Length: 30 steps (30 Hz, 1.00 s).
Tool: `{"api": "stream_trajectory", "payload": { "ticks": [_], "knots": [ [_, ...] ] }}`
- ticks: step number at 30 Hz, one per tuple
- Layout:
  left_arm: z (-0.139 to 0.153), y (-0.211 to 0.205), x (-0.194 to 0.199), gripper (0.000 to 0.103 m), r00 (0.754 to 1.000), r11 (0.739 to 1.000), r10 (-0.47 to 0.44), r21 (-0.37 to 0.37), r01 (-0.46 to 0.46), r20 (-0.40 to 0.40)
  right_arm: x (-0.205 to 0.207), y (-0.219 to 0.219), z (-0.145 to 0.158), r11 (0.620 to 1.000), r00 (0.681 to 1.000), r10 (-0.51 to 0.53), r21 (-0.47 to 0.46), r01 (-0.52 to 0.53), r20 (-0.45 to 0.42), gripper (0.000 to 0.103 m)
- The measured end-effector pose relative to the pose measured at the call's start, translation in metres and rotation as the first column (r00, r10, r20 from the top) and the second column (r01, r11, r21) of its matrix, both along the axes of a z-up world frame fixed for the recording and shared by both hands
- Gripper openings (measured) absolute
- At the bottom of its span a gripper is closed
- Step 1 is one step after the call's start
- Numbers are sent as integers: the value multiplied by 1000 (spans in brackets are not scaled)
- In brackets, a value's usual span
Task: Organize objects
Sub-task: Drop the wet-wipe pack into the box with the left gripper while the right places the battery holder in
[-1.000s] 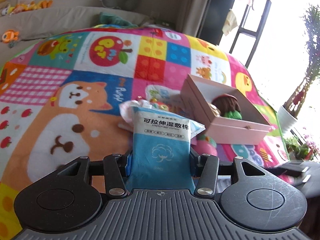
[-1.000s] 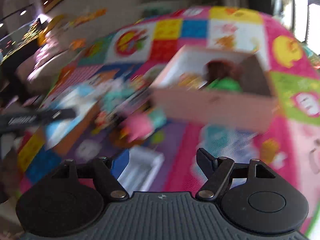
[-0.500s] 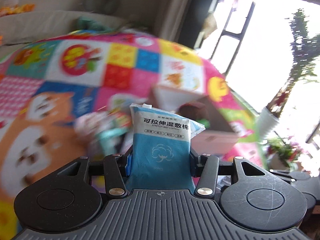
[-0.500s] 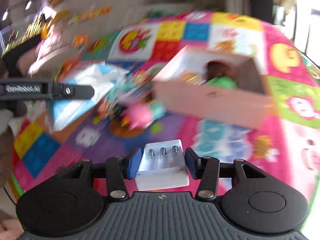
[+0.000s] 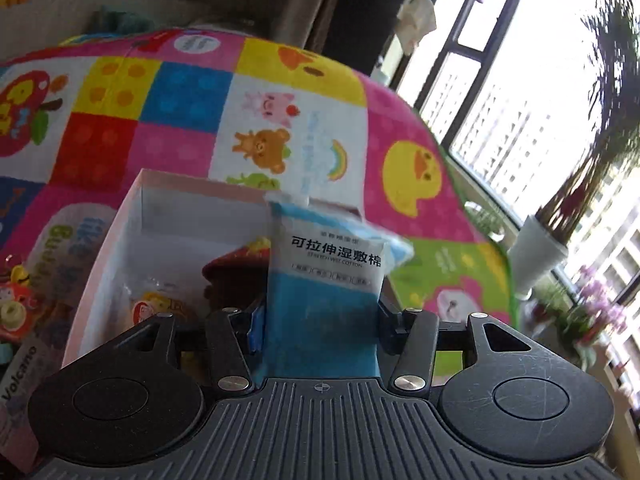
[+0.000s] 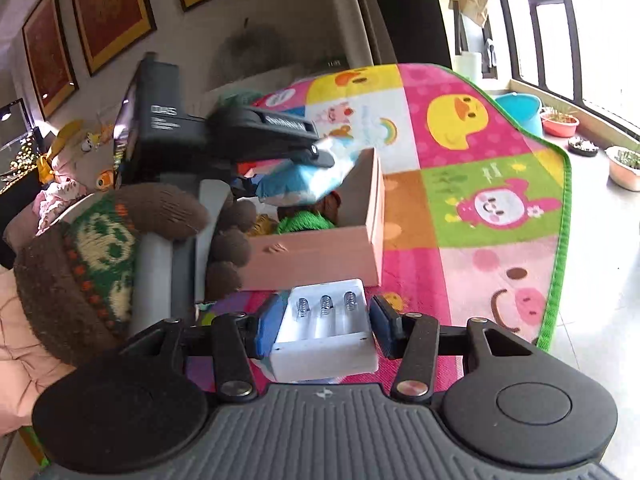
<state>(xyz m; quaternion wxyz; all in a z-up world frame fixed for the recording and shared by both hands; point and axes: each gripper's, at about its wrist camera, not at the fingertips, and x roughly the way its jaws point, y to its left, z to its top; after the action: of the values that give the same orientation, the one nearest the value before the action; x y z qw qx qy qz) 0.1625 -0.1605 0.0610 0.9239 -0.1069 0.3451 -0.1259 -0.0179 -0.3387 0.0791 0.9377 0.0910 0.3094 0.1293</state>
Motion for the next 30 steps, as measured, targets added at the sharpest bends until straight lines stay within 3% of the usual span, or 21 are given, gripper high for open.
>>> {"api": "stream_trajectory", "payload": {
  "ticks": [2,4,7,10,12,15,17,18,20,21,22,26,30],
  "knots": [
    [-2,-5,-10,56,999,996,-43,76,43,5,3,-5,-5,1000,1000,-9,1,9,-5,48],
    [2,-4,-18,57,998,994,-67,91,65,15,8,-8,-9,1000,1000,-15,10,15,-16,48],
    [14,9,-28,57,998,997,-54,61,52,17,14,-9,-13,1000,1000,-24,10,24,-19,48],
    [31,23,-43,54,992,1000,-23,8,23,120,15,-9,-14,1000,1000,-15,23,16,-17,48],
    [37,23,-40,54,989,998,-56,-30,60,135,17,-9,-15,999,1000,-20,24,21,-21,48],
    [27,14,-21,52,993,992,-103,-72,107,62,20,-8,-17,999,999,-30,27,31,-32,48],
    [22,7,-13,40,987,984,-141,-97,148,72,20,-8,-16,999,999,-31,25,32,-32,48],
    [17,5,-6,31,985,975,-169,-143,172,33,19,-8,-16,999,999,-33,22,34,-30,48],
    [0,2,11,31,969,945,-225,-267,191,-100,19,-9,-15,999,999,-36,17,36,-32,48],
    [-7,2,15,30,963,936,-233,-301,183,-138,19,-10,-15,999,999,-41,13,42,-34,48],
    [-8,3,12,29,966,936,-226,-303,180,-126,19,-10,-14,999,998,-47,10,47,-34,48],
    [12,17,-18,30,974,950,-226,-218,222,7,15,-13,-9,999,999,-47,17,48,-26,48],
    [31,51,-70,30,961,973,-226,1,229,161,21,-8,-1,999,999,-23,22,23,-23,48]
  ]
}}
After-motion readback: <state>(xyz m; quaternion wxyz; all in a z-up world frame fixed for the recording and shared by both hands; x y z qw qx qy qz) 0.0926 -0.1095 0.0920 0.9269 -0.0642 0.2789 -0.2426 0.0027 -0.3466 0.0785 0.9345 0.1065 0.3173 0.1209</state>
